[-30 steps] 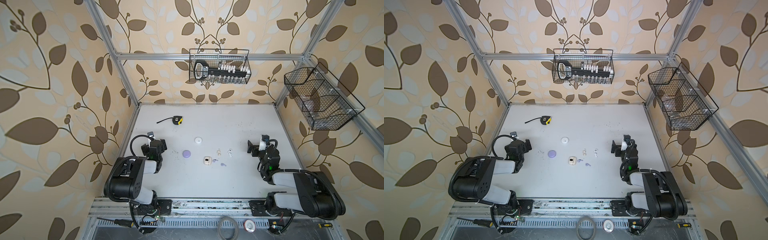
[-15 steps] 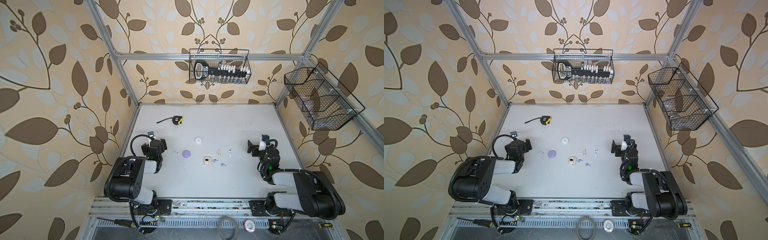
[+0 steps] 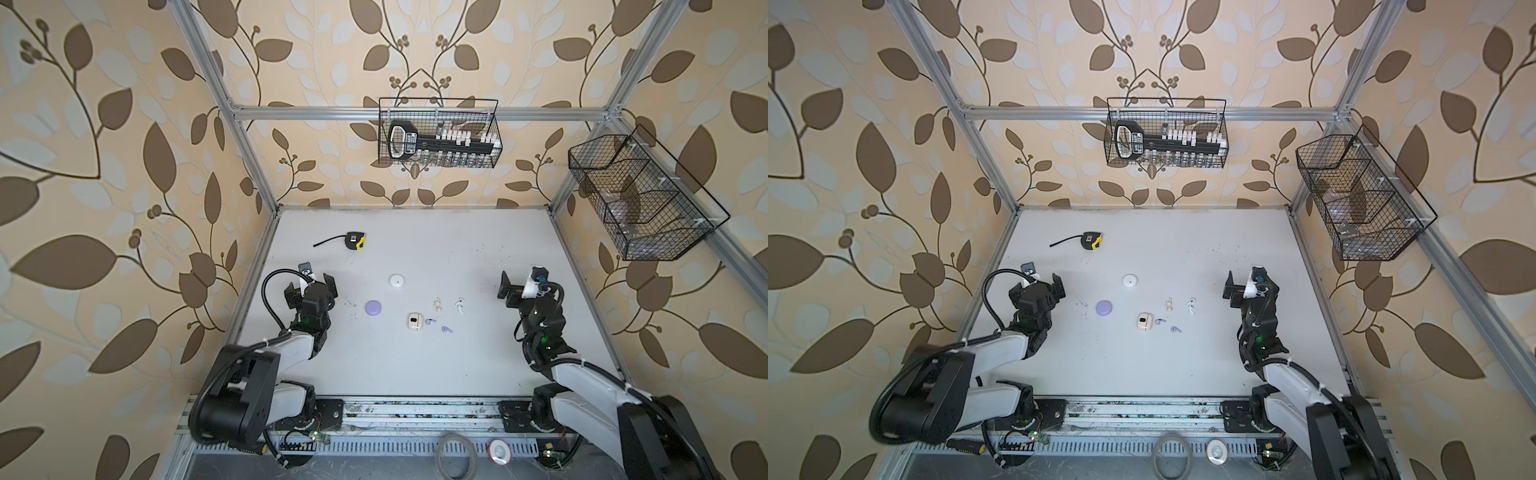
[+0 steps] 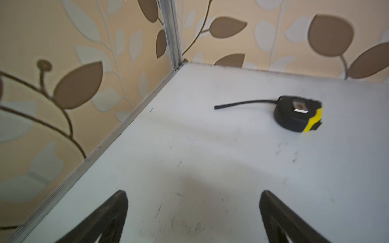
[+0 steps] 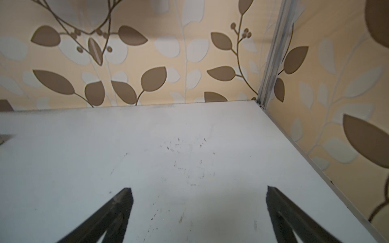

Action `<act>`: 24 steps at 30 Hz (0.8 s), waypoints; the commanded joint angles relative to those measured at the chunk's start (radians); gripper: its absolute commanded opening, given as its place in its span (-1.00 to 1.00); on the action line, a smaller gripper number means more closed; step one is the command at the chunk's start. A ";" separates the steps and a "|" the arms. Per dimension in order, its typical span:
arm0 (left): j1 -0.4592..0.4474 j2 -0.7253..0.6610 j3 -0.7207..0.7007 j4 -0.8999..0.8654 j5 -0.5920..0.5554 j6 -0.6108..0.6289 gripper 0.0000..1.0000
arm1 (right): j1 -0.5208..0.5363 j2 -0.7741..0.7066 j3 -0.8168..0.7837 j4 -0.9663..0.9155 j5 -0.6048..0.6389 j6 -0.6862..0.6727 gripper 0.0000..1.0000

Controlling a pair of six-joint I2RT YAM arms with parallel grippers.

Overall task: Insert wireless bluetooth earbuds into charging case
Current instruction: Pick up the charging case from the center of the table.

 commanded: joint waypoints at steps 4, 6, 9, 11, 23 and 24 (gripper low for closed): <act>-0.003 -0.455 0.129 -0.539 0.308 -0.170 0.98 | -0.026 -0.384 0.094 -0.570 -0.124 0.332 1.00; -0.003 -0.579 0.103 -0.609 0.338 -0.252 0.98 | -0.032 -0.479 0.071 -0.629 -0.198 0.398 1.00; -0.002 -0.733 0.064 -0.819 0.203 -0.425 0.98 | -0.070 -0.572 0.043 -0.681 -0.329 0.493 1.00; -0.002 -0.821 0.035 -0.923 0.186 -0.442 0.98 | -0.090 -0.589 0.017 -0.655 -0.432 0.555 1.00; -0.003 -0.631 0.083 -1.047 0.348 -0.567 0.98 | 0.246 -0.278 0.235 -0.865 -0.290 0.467 0.98; -0.003 -0.609 0.059 -0.996 0.354 -0.572 0.98 | 0.340 -0.226 0.276 -0.900 -0.178 0.472 0.94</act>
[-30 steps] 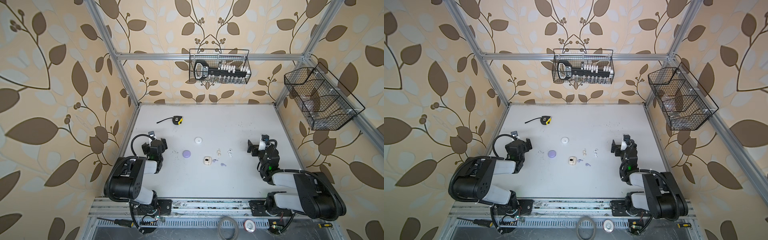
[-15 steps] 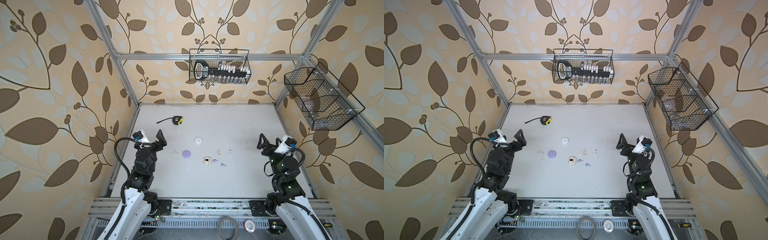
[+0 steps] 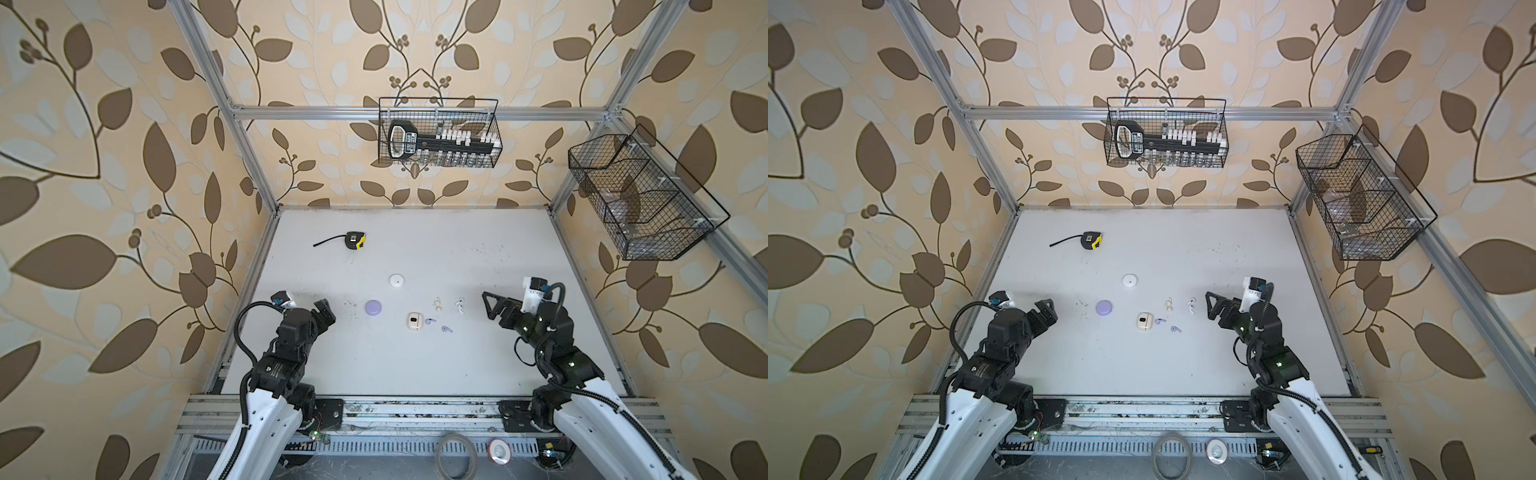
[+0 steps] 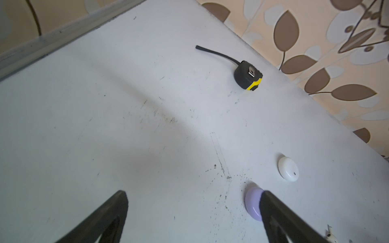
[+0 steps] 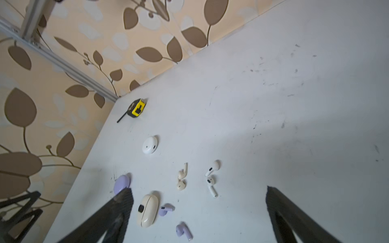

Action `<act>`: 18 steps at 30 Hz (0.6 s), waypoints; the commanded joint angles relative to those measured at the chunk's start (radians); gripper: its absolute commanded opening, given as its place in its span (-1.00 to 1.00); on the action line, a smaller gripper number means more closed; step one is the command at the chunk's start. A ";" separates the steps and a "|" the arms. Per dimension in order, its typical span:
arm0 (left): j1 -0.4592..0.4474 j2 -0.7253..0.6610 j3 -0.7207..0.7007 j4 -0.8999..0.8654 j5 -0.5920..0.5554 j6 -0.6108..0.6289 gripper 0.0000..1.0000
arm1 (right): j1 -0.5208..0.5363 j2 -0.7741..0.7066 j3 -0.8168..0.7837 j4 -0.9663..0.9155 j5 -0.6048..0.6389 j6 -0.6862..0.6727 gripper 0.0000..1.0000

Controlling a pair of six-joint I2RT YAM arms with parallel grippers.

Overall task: Insert wireless bluetooth earbuds into charging case
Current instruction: Pick up the charging case from the center of the table.

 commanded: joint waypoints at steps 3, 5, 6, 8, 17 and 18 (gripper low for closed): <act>-0.008 0.074 0.016 0.025 0.091 -0.025 0.98 | 0.410 0.236 0.228 -0.198 0.489 0.019 0.90; -0.011 0.049 0.009 0.009 0.093 -0.027 0.98 | 0.534 0.379 0.320 -0.227 0.568 0.028 0.84; -0.011 0.024 0.002 0.009 0.092 -0.029 0.98 | 0.583 0.458 0.371 -0.248 0.590 0.037 0.81; -0.013 -0.020 -0.014 0.011 0.092 -0.029 0.98 | 0.647 0.600 0.457 -0.296 0.621 0.056 0.76; -0.013 -0.090 -0.031 -0.006 0.091 -0.038 0.98 | 0.681 0.969 0.616 -0.298 0.534 0.068 0.69; -0.013 -0.086 -0.029 -0.007 0.090 -0.038 0.98 | 0.679 0.988 0.623 -0.293 0.526 0.067 0.69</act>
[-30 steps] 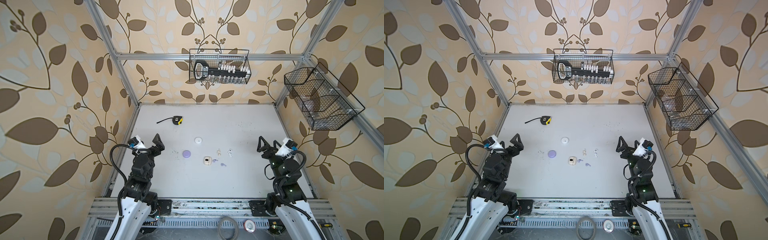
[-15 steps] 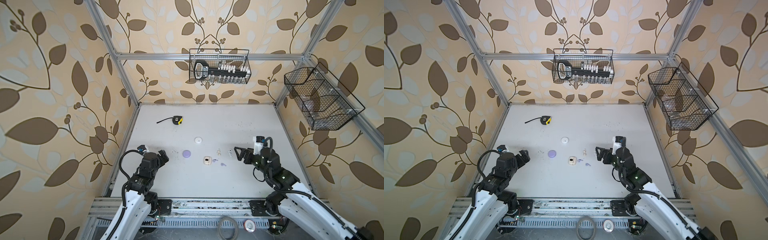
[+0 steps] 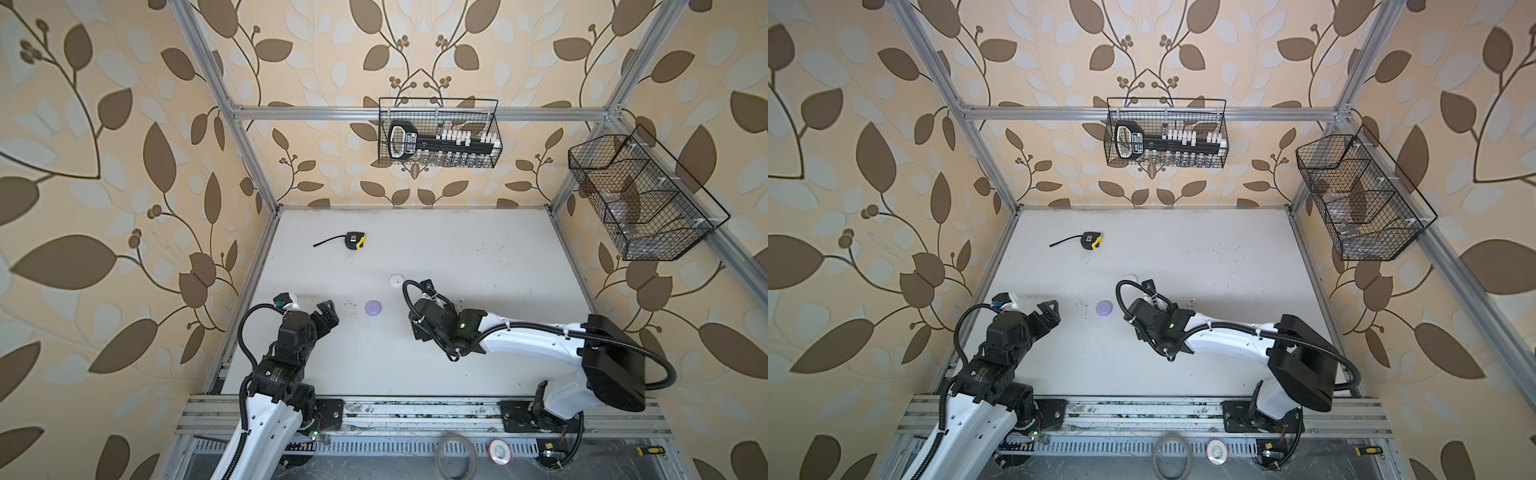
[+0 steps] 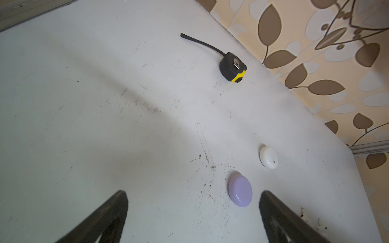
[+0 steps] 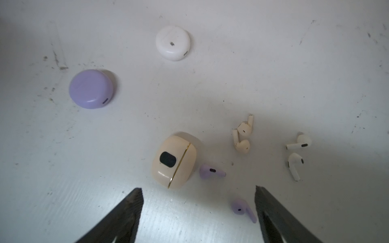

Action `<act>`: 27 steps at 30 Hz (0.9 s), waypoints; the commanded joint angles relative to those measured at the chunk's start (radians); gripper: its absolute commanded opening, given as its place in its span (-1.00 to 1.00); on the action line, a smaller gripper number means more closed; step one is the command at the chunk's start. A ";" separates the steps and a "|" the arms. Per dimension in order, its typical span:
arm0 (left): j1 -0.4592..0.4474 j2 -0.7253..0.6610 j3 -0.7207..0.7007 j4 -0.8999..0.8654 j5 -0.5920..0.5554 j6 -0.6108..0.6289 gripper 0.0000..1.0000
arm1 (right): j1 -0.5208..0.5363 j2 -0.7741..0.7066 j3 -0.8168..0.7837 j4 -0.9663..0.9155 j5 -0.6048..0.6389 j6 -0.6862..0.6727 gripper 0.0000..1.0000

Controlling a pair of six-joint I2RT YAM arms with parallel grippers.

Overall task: Insert wireless bluetooth earbuds into charging case
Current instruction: Pick up the charging case from the center of the table.

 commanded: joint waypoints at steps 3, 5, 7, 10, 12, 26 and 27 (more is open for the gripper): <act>-0.012 0.017 0.000 0.008 0.009 -0.014 0.98 | -0.003 0.069 0.071 -0.013 -0.019 0.022 0.67; -0.012 0.024 0.002 0.009 0.009 -0.013 0.98 | -0.003 0.099 0.087 0.003 -0.042 0.018 0.65; -0.012 0.026 0.002 0.011 0.008 -0.015 0.98 | -0.004 0.132 0.100 0.020 -0.065 0.018 0.63; -0.012 0.025 0.000 0.011 0.008 -0.015 0.98 | -0.009 0.179 0.119 0.033 -0.086 0.021 0.60; -0.012 0.023 0.000 0.010 0.008 -0.016 0.98 | -0.012 0.207 0.133 0.035 -0.096 0.021 0.57; -0.012 0.018 0.000 0.009 0.009 -0.017 0.98 | 0.005 0.289 0.151 0.058 -0.128 0.027 0.33; -0.012 0.018 0.000 0.010 0.009 -0.017 0.98 | 0.008 0.295 0.154 0.059 -0.132 0.025 0.30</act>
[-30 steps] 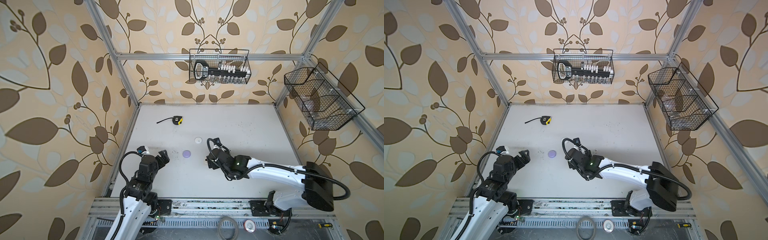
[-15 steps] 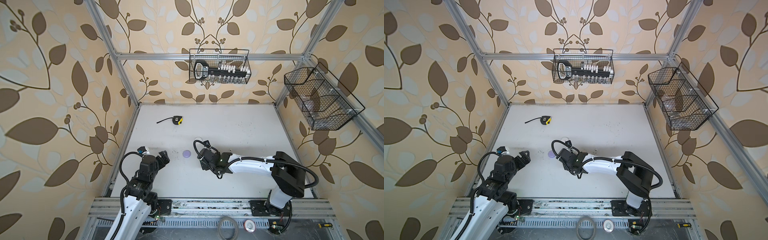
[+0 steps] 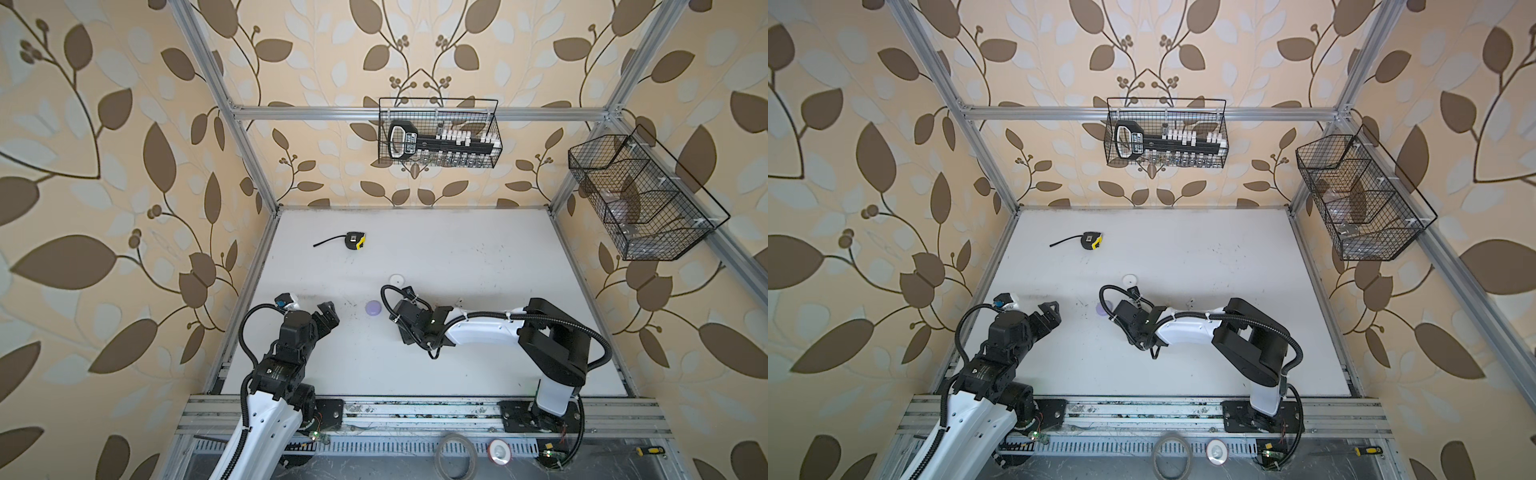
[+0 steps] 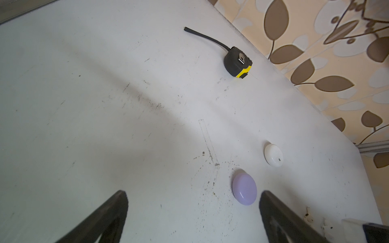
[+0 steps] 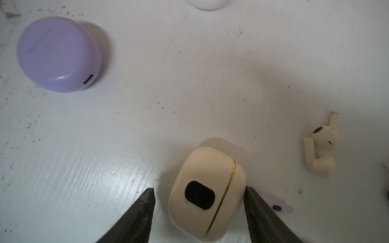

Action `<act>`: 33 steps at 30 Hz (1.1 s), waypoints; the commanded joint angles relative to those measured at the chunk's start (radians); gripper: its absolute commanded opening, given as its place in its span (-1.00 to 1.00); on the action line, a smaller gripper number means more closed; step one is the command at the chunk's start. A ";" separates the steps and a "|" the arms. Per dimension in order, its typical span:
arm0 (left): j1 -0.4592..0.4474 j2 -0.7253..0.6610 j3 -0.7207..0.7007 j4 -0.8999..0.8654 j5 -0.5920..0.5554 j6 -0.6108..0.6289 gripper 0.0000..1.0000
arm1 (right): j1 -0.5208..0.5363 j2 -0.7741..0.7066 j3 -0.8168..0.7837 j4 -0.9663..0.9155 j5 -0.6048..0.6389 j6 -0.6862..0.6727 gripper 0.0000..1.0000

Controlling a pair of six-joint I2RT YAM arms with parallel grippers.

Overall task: Insert wireless bluetooth earbuds into charging case
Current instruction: Pick up the charging case from the center of the table.

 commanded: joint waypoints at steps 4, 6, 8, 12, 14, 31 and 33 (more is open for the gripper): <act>-0.007 -0.005 0.000 0.010 0.011 -0.015 0.98 | 0.015 0.056 0.056 -0.003 -0.021 0.006 0.23; -0.007 -0.005 0.000 0.010 0.010 -0.016 0.98 | 0.016 0.067 0.067 -0.009 -0.018 0.003 0.23; -0.007 -0.004 0.000 0.011 0.010 -0.016 0.98 | 0.021 0.073 0.076 -0.015 -0.018 -0.002 0.25; -0.007 -0.003 0.000 0.010 0.010 -0.015 0.98 | 0.025 0.073 0.075 -0.018 -0.018 -0.002 0.26; -0.007 -0.003 0.000 0.010 0.010 -0.016 0.98 | 0.026 0.069 0.070 -0.014 -0.021 -0.006 0.20; -0.007 0.012 0.026 -0.016 -0.023 -0.024 0.98 | 0.021 0.009 -0.013 0.076 -0.086 -0.069 -0.19; -0.007 0.015 0.064 -0.051 -0.065 -0.044 0.98 | 0.014 -0.042 -0.041 0.127 -0.104 -0.113 -0.27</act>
